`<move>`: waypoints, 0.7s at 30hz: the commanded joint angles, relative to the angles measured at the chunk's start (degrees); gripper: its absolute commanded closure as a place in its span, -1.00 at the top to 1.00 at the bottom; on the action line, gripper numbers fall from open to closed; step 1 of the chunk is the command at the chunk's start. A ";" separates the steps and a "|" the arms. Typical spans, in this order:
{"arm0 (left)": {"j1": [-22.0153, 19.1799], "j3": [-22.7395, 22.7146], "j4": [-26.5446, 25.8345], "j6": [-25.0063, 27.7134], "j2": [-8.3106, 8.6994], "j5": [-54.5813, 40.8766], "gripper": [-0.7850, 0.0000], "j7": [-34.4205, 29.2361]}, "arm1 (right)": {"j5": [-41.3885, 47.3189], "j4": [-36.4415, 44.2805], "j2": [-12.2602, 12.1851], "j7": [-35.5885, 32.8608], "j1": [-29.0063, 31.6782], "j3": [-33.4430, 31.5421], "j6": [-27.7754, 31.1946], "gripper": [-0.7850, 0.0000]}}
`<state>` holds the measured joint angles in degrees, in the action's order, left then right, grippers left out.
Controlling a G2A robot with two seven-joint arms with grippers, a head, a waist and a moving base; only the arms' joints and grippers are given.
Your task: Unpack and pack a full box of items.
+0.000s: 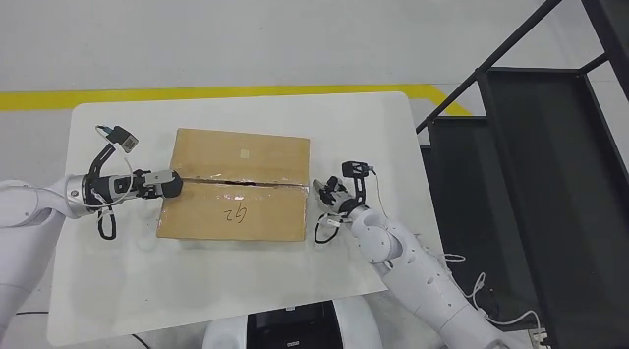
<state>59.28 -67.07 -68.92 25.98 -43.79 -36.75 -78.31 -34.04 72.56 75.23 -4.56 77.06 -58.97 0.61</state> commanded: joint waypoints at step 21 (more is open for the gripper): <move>0.00 0.00 0.00 0.00 0.00 0.00 1.00 0.00 | -1.81 17.40 -1.80 -2.63 7.91 -8.80 -1.14 0.99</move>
<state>59.28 -67.07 -68.92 25.98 -43.79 -36.75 -78.31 -35.32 89.51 73.52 -6.57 84.72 -67.62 -0.56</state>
